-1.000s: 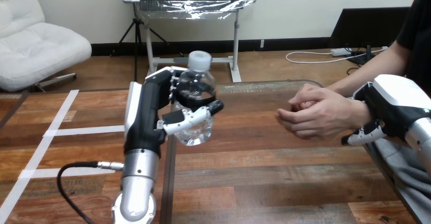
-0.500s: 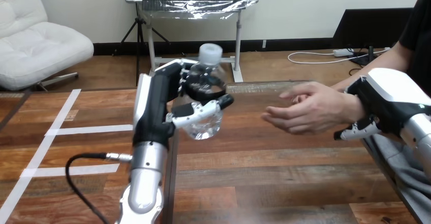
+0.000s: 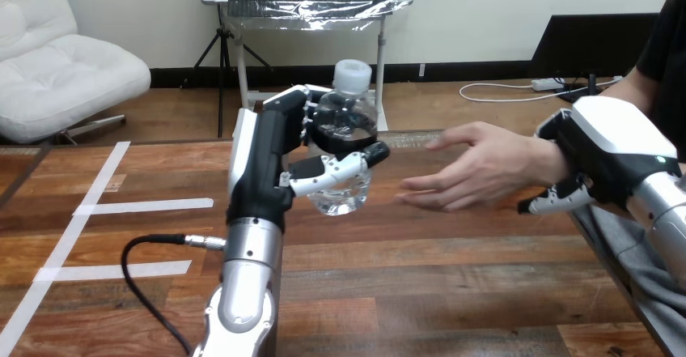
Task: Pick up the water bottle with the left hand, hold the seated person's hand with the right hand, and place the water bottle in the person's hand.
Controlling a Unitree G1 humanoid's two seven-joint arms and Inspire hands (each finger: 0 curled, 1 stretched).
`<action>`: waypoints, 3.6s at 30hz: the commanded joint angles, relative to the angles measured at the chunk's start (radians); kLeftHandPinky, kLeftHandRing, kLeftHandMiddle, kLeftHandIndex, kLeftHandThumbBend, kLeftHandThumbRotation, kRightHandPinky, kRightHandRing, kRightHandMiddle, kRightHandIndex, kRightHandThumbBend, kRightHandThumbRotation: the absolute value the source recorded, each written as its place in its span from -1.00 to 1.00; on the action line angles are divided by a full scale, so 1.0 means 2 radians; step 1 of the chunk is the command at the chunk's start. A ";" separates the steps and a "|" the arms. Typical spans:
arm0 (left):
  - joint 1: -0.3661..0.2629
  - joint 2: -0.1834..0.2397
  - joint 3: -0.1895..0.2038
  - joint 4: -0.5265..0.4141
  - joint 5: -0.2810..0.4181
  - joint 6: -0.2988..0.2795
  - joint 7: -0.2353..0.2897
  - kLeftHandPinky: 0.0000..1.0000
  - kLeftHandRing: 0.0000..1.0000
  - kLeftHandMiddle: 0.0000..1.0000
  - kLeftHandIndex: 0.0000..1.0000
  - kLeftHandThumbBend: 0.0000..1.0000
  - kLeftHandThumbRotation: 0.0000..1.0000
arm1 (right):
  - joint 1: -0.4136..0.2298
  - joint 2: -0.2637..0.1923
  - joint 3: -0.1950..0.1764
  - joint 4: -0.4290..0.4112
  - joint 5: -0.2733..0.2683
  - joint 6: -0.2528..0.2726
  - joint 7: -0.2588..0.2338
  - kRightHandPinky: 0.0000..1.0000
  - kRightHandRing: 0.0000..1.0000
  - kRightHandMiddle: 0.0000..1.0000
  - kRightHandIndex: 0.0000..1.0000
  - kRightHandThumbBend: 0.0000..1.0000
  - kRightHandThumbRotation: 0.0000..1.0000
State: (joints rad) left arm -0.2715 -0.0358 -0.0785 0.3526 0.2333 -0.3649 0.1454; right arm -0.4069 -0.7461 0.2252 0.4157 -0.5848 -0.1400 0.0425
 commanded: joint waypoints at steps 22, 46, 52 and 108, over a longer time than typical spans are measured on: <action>-0.054 -0.044 -0.036 -0.015 -0.008 0.009 0.005 -0.28 -0.23 -0.16 -0.01 0.20 -1.00 | -0.009 -0.027 -0.052 -0.079 0.005 0.038 0.013 -0.76 -0.63 -0.47 -0.41 0.51 -1.00; -0.060 -0.075 -0.085 0.001 -0.018 0.019 0.025 -0.26 -0.22 -0.15 -0.01 0.19 -1.00 | -0.001 -0.025 -0.056 -0.110 0.007 0.039 0.017 -0.78 -0.66 -0.50 -0.44 0.54 -1.00; -0.062 -0.084 -0.095 0.009 -0.021 0.018 0.033 -0.26 -0.21 -0.15 -0.01 0.19 -1.00 | 0.000 -0.025 -0.056 -0.112 0.005 0.038 0.015 -0.78 -0.66 -0.50 -0.44 0.54 -1.00; -0.068 -0.094 -0.144 0.054 -0.063 -0.010 0.044 -0.20 -0.18 -0.12 0.01 0.10 -1.00 | 0.011 -0.030 -0.059 -0.115 -0.022 0.032 0.002 -0.67 -0.51 -0.32 -0.29 0.64 -1.00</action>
State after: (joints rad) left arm -0.3699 -0.0946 -0.3548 0.4652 0.1137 -0.3394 0.2501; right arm -0.3333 -0.7485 0.1923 0.1936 -0.6033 -0.0900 0.1070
